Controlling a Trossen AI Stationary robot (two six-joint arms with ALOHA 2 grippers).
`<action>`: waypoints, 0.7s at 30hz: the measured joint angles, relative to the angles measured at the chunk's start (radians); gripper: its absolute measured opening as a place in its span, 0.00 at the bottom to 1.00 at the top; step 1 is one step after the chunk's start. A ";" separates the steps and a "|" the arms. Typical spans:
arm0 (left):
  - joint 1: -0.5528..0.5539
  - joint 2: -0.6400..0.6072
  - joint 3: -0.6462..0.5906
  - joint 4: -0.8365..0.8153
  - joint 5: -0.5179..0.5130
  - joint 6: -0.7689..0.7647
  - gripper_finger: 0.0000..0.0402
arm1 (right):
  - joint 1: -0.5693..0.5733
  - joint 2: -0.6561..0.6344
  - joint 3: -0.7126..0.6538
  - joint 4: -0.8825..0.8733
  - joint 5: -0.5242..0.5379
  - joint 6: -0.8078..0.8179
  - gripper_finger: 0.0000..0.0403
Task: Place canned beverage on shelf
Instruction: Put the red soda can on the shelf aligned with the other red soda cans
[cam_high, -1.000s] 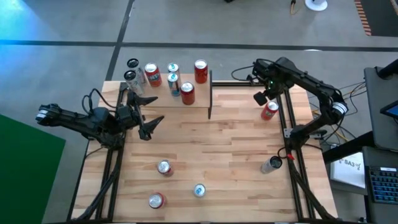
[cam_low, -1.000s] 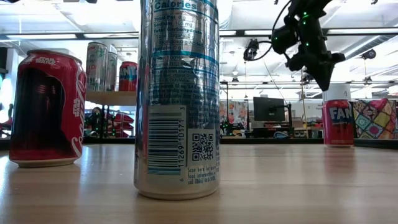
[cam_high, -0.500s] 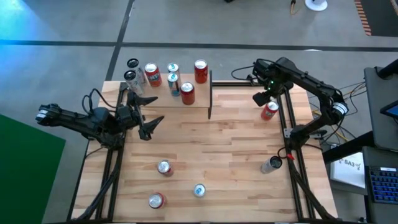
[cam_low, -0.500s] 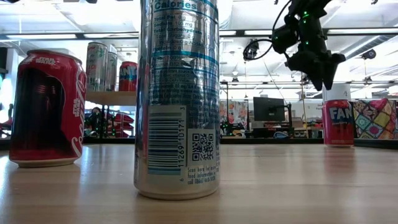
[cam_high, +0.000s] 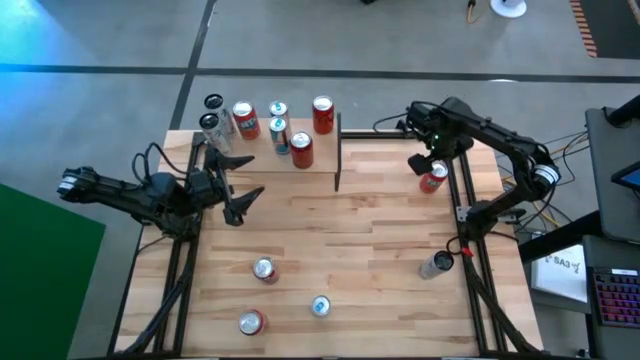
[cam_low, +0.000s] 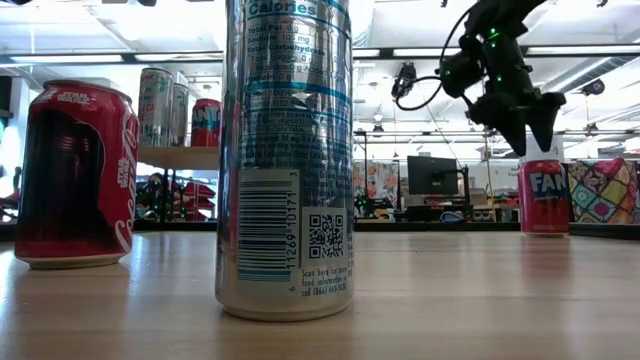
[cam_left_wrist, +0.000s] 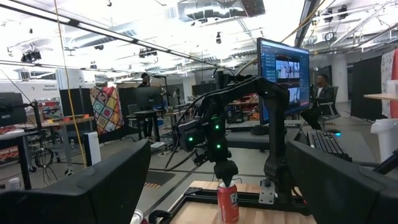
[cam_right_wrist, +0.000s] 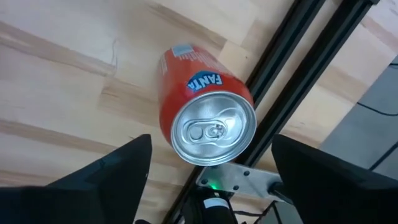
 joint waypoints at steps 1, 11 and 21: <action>0.000 0.000 0.000 -0.003 0.000 0.000 0.89 | 0.000 -0.002 -0.008 0.004 0.000 0.005 0.81; 0.000 0.000 0.000 -0.010 0.000 0.000 0.89 | -0.005 -0.029 -0.130 0.104 0.001 0.037 0.86; 0.000 0.000 0.000 -0.009 0.000 0.000 0.89 | -0.008 -0.031 -0.258 0.250 0.007 0.042 0.82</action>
